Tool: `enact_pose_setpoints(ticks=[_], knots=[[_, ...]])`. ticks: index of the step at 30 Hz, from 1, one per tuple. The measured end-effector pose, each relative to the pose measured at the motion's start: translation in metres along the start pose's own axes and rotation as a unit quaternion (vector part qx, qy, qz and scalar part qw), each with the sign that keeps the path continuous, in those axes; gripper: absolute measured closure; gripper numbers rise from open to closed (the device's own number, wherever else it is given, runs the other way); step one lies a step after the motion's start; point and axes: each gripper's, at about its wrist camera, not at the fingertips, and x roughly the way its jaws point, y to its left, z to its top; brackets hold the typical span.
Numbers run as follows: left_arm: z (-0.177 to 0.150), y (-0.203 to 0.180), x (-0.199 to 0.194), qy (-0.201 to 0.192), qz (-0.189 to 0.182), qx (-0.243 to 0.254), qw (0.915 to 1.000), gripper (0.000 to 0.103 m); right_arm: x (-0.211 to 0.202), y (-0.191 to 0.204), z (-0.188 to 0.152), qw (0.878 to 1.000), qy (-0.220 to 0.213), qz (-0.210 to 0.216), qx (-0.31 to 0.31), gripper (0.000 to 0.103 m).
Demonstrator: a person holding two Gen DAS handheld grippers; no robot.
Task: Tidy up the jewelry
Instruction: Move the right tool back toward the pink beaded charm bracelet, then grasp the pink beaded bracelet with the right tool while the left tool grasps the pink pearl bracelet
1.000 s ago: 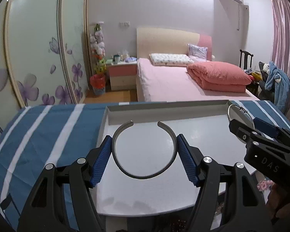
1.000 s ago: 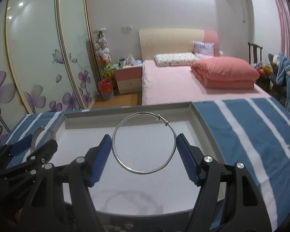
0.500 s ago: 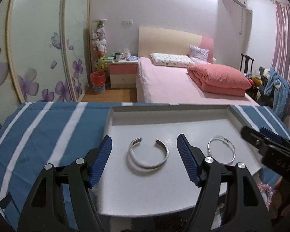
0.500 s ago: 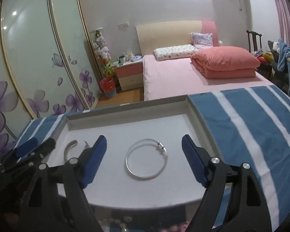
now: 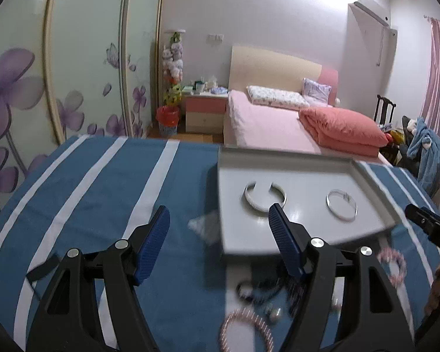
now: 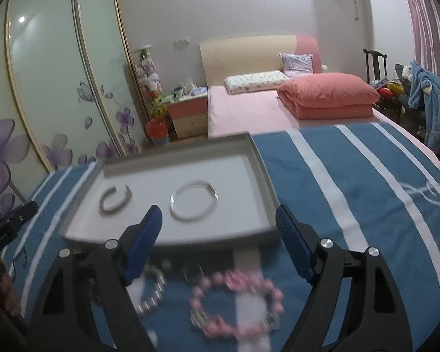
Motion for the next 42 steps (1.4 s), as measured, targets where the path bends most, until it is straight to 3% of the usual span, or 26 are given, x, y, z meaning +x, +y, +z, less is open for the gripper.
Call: enact_pose_setpoints(ticks=[3, 9, 17, 23, 25, 34, 37, 42], knots=[[-0.013, 0.006, -0.007, 0.014, 0.003, 0.005, 0.9999, 0.033, -0.010, -0.011, -0.018, 1.000, 0.017, -0.010, 0.006, 0.026], [-0.041, 0.013, -0.015, 0.051, 0.003, 0.017, 0.9986, 0.033, -0.011, -0.029, -0.051, 0.997, 0.071, -0.026, 0.008, 0.037], [-0.059, 0.008, -0.016, 0.077, -0.006, 0.023, 0.9968, 0.033, 0.005, -0.030, -0.056, 0.994, 0.099, -0.043, 0.013, 0.052], [-0.065, 0.000, -0.018, 0.082, -0.006, 0.042, 0.9957, 0.033, 0.021, -0.026, -0.056, 0.991, 0.118, -0.067, -0.004, 0.070], [-0.067, -0.001, -0.018, 0.086, -0.004, 0.048, 0.9951, 0.033, 0.020, -0.025, -0.058, 0.990, 0.120, -0.071, -0.012, 0.086], [-0.074, -0.007, -0.009, 0.111, 0.006, 0.060, 0.9920, 0.034, 0.015, -0.032, -0.060, 0.990, 0.120, -0.075, -0.010, 0.087], [-0.077, -0.011, -0.006, 0.121, 0.005, 0.068, 0.9903, 0.040, 0.015, -0.032, -0.060, 0.990, 0.120, -0.074, -0.009, 0.087], [-0.084, -0.016, 0.002, 0.139, 0.007, 0.085, 0.9867, 0.064, 0.014, -0.033, -0.060, 0.990, 0.120, -0.072, -0.007, 0.087]])
